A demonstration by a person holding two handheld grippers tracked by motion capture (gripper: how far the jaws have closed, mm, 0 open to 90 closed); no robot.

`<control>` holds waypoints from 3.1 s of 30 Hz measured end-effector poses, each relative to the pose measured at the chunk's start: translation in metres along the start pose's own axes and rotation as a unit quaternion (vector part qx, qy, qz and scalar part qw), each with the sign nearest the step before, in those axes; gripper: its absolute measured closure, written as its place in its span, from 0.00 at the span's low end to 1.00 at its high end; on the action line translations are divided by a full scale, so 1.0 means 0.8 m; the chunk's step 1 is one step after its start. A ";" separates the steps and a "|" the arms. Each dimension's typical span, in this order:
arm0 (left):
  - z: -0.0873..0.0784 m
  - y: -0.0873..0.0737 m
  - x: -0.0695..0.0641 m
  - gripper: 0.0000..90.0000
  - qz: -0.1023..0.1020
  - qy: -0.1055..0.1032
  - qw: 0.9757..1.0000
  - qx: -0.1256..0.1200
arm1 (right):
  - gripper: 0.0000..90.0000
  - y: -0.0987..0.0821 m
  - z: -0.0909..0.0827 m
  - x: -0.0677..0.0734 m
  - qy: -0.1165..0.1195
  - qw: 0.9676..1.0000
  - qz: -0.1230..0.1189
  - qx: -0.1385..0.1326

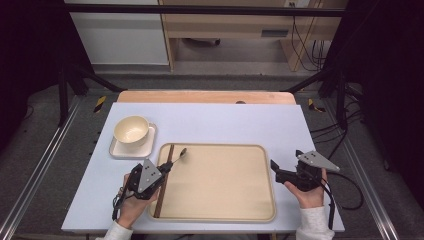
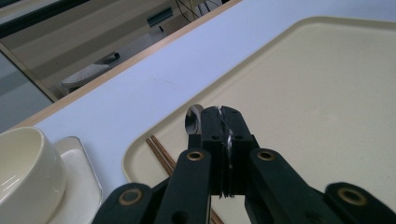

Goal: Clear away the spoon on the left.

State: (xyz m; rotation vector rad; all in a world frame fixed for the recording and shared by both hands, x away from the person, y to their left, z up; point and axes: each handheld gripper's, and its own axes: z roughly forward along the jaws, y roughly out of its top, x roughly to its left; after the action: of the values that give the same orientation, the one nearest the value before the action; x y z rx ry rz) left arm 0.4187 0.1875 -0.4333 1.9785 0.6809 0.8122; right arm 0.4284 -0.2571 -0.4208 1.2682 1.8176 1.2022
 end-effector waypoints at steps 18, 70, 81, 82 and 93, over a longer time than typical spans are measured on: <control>0.015 -0.004 -0.006 0.98 0.014 0.011 1.000 0.007 | 0.07 0.000 0.001 0.001 0.001 1.000 -0.001 0.003; 0.026 -0.015 -0.029 0.78 0.056 -0.046 0.996 0.044 | 0.07 0.000 0.000 0.000 0.000 1.000 0.000 0.002; 0.031 -0.020 -0.034 0.70 0.055 -0.061 0.995 0.062 | 0.06 0.000 -0.001 0.000 0.000 1.000 0.001 0.001; 0.031 -0.020 -0.035 0.69 0.059 -0.063 0.994 0.068 | 0.06 0.000 -0.001 0.000 0.000 1.000 0.000 0.001; 0.033 -0.026 -0.037 0.58 0.048 -0.072 0.993 0.082 | 0.06 0.001 -0.001 0.000 0.001 1.000 0.001 0.002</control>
State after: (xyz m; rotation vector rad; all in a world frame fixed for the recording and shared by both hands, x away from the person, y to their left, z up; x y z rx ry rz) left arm 0.4165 0.1626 -0.4701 2.2089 0.5864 0.6789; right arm 0.4278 -0.2575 -0.4198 1.2718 1.8216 1.2024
